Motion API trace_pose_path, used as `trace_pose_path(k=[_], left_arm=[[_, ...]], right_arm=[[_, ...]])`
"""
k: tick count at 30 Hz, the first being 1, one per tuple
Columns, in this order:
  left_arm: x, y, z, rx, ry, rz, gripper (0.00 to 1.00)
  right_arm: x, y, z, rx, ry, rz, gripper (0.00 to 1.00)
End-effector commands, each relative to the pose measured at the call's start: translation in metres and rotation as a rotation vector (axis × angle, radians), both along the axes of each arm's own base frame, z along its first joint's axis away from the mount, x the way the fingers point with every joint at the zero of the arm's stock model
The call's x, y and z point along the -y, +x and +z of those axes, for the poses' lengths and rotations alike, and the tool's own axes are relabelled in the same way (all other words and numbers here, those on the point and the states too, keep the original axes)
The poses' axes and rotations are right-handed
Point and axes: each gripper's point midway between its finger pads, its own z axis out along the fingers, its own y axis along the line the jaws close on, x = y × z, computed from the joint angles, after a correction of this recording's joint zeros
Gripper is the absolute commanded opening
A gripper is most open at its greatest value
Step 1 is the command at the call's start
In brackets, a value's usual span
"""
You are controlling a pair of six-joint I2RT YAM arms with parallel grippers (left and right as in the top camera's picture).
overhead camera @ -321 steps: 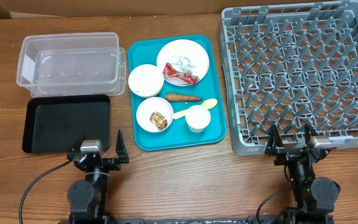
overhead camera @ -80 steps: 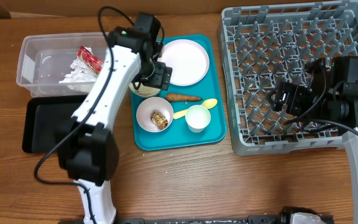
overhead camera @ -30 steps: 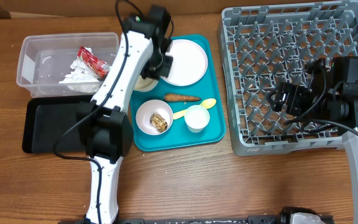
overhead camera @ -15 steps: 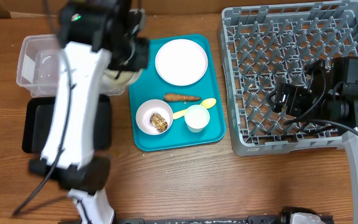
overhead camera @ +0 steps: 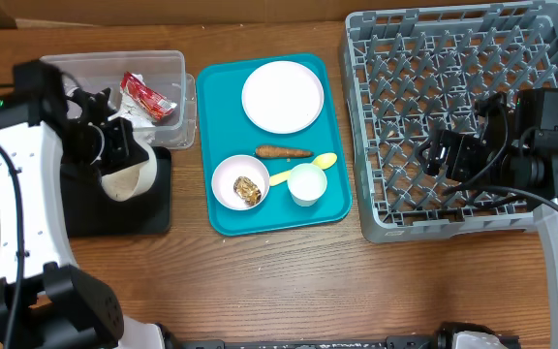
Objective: Sort waste into correct bins and load items into the dishwasher
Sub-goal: 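Tip the white bowl over the black tray to empty the rice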
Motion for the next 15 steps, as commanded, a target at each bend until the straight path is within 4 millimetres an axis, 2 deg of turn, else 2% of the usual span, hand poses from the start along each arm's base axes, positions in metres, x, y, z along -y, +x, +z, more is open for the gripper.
trace_pose_path(k=[1, 8, 15], left_arm=[[0.003, 0.008, -0.012, 0.112, -0.218, -0.038, 0.04], [-0.013, 0.014, -0.045, 0.174, -0.455, 0.002, 0.04], [-0.032, 0.025, -0.042, 0.271, -0.794, 0.14, 0.04]], right_arm=[[0.0, 0.004, 0.009, 0.032, -0.012, 0.004, 1.0], [0.0, 0.003, 0.009, 0.028, -0.007, 0.003, 1.0], [-0.001, 0.002, 0.009, 0.021, -0.006, 0.003, 1.0]])
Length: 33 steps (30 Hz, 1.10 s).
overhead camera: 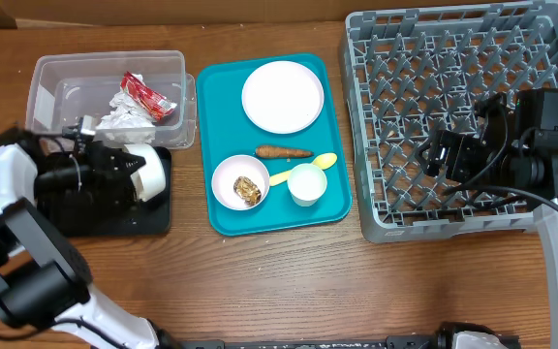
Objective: Sort waste into correct bins and load items into the dishwasher
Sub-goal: 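Tip the white bowl over the black tray to empty the rice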
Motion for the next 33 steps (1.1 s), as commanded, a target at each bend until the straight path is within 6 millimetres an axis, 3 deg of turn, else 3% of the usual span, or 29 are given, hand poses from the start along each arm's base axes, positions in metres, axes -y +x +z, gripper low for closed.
trace_pose_path(k=[1, 16, 29, 33], left_arm=[[-0.009, 0.012, 0.021, 0.129, -0.241, 0.099, 0.04], [-0.07, -0.006, 0.048, 0.049, -0.509, 0.396, 0.04], [-0.071, -0.002, 0.057, 0.096, -0.522, 0.404, 0.04], [-0.049, 0.002, 0.091, 0.204, -0.437, 0.314, 0.04]], right_arm=[[0.0, 0.003, 0.009, 0.026, -0.007, 0.003, 1.0], [0.0, 0.002, 0.008, 0.02, -0.008, 0.004, 1.0], [0.0, 0.005, 0.01, 0.034, -0.009, 0.003, 1.0], [0.0, 0.005, 0.01, 0.034, -0.009, 0.004, 1.0]])
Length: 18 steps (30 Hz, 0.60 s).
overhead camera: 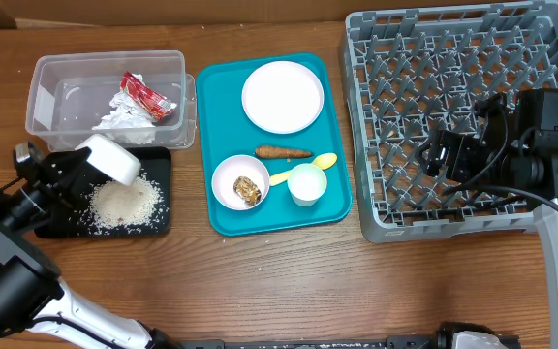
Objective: Sort waste into correct bins and load items into the dishwasher
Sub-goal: 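Tip the white bowl over the black tray to empty the rice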
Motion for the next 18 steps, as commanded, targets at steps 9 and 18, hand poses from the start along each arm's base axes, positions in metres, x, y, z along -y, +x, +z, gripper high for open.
trace_pose_path(k=[9, 18], left_arm=[[0.09, 0.023, 0.156, 0.596, 0.487, -0.251, 0.04], [0.158, 0.124, 0.131, 0.272, 1.043, -0.304, 0.04]], right_arm=[[0.0, 0.002, 0.009, 0.022, -0.008, 0.003, 1.0], [0.0, 0.003, 0.009, 0.024, -0.008, 0.003, 1.0]])
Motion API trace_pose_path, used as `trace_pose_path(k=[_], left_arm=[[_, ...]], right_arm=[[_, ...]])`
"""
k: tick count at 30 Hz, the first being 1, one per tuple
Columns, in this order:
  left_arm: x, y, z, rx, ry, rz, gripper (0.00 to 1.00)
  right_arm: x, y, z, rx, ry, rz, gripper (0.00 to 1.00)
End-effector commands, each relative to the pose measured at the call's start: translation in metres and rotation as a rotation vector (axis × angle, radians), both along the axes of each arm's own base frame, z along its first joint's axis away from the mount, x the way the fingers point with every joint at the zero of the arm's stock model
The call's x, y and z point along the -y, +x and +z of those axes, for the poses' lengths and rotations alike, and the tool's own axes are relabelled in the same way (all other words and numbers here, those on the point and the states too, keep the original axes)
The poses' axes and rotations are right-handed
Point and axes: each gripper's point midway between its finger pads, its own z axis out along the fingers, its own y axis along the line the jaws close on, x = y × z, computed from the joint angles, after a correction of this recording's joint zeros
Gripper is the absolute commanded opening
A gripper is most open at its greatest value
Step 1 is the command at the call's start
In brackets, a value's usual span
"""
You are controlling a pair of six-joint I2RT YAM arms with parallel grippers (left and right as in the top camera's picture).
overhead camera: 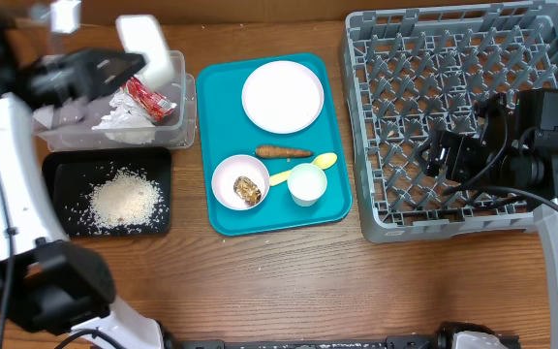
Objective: Sort waste into correct bins and load items into the dishwasher
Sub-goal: 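Tip the white bowl over the black tray to empty the rice, then return the white bowl to the teal tray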
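My left gripper [124,60] is lifted high over the clear plastic bin [51,136] and is shut on a white bowl [149,44], which looks blurred. A pile of rice [124,201] lies on the black tray [61,170]. The teal tray [223,87] carries a white plate [282,95], a carrot [284,152], a yellow spoon [323,163], a white cup [307,183] and a white bowl with a food scrap [240,181]. My right gripper [432,155] hovers open and empty over the grey dish rack [366,126].
Inside the clear bin lie a red wrapper [148,95] and crumpled paper [114,105]. The brown table [279,281] runs along the front. The rack fills the right side, with the right arm's body [541,145] above its right edge.
The left gripper was low at the black tray's left end, with the white bowl tipped over the rice. Now it holds the bowl high above the clear bin. The right arm is unchanged.
The left gripper first held the white bowl over the black tray. Then the bowl was on its side low above the tray. Then rice lay on the tray with the bowl tipped over it. Now the bowl is raised near the clear bin.
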Motion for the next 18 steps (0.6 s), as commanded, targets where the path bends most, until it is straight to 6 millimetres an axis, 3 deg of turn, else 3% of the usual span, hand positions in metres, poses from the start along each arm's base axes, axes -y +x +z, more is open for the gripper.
trace_pose_path(k=[1, 6, 9, 11, 14, 18], left_arm=[[0.018, 0.055, -0.032, -0.179, 0.353, 0.381, 0.04], [0.073, 0.065, -0.056, 0.016, 0.773, 0.364, 0.04], [0.102, 0.061, -0.108, 0.04, 1.118, 0.318, 0.04], [0.112, 0.059, -0.142, -0.011, 1.197, 0.271, 0.04], [0.107, 0.055, -0.199, -0.199, 1.215, 0.273, 0.04], [0.103, 0.044, -0.242, -0.354, 1.211, 0.25, 0.04]], right_arm=[[0.0, 0.003, 0.009, 0.025, -0.008, 0.003, 1.0], [-0.001, 0.002, 0.008, 0.021, -0.007, 0.004, 1.0], [0.0, 0.002, 0.008, 0.022, -0.008, 0.004, 1.0], [0.0, 0.002, 0.008, 0.021, -0.011, 0.002, 1.0], [0.001, 0.002, 0.008, 0.018, -0.018, -0.002, 1.0], [0.001, 0.001, 0.007, 0.017, -0.018, -0.002, 1.0]])
